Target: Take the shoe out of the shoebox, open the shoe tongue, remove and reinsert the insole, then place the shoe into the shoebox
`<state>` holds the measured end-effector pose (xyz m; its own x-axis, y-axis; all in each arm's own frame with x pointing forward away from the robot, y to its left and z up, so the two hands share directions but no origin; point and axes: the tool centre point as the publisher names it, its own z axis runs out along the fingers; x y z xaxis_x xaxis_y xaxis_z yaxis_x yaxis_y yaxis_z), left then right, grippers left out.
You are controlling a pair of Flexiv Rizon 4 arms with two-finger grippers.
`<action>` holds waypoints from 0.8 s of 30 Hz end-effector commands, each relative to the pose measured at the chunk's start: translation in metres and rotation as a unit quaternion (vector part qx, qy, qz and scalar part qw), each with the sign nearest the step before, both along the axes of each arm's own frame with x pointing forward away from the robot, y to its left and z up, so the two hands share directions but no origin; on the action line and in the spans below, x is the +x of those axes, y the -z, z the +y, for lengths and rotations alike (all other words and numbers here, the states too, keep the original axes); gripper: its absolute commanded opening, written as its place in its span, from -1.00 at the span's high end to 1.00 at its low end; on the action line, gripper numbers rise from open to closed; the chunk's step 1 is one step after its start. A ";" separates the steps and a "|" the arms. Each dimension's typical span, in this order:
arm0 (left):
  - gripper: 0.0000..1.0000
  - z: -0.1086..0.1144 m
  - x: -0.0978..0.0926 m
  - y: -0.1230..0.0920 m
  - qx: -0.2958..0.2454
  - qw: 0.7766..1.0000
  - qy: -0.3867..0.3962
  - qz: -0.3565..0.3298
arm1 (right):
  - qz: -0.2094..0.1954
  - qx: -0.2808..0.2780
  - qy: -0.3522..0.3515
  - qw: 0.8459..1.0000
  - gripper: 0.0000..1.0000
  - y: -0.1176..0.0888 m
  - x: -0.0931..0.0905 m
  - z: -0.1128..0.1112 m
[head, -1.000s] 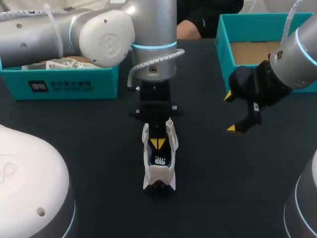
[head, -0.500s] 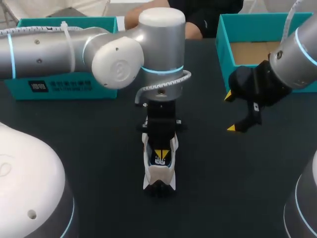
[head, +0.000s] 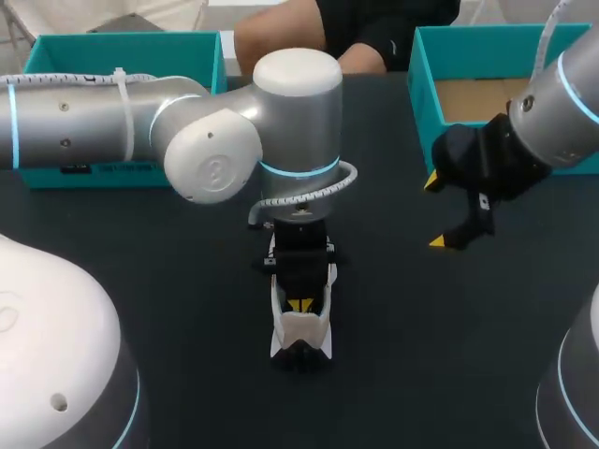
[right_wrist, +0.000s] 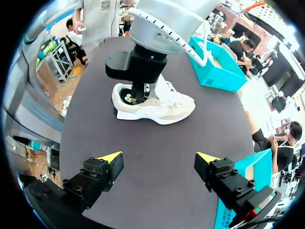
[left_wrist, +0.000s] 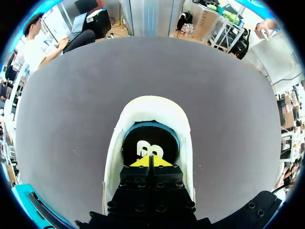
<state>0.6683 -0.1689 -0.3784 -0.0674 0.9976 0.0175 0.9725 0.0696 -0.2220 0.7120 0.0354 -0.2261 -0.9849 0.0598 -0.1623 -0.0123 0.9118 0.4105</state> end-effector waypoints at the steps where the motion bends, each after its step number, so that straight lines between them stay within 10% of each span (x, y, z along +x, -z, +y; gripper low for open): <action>1: 1.00 0.001 -0.002 0.007 0.000 1.000 -0.003 -0.002 | -0.001 -0.001 0.001 1.000 -1.00 0.001 0.000 0.001; 10: 1.00 0.004 -0.010 -0.027 -0.033 0.999 0.005 0.003 | -0.001 -0.001 0.001 1.000 -1.00 0.001 0.000 0.001; 24: 1.00 -0.017 -0.027 0.020 -0.011 0.999 0.023 0.023 | -0.001 -0.001 0.001 1.000 -1.00 0.001 0.000 0.001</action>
<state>0.6408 -0.1727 -0.3822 -0.0222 0.9996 -0.0178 0.9648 0.0168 -0.2626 0.7120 0.0355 -0.2262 -0.9849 0.0598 -0.1624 -0.0123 0.9118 0.4105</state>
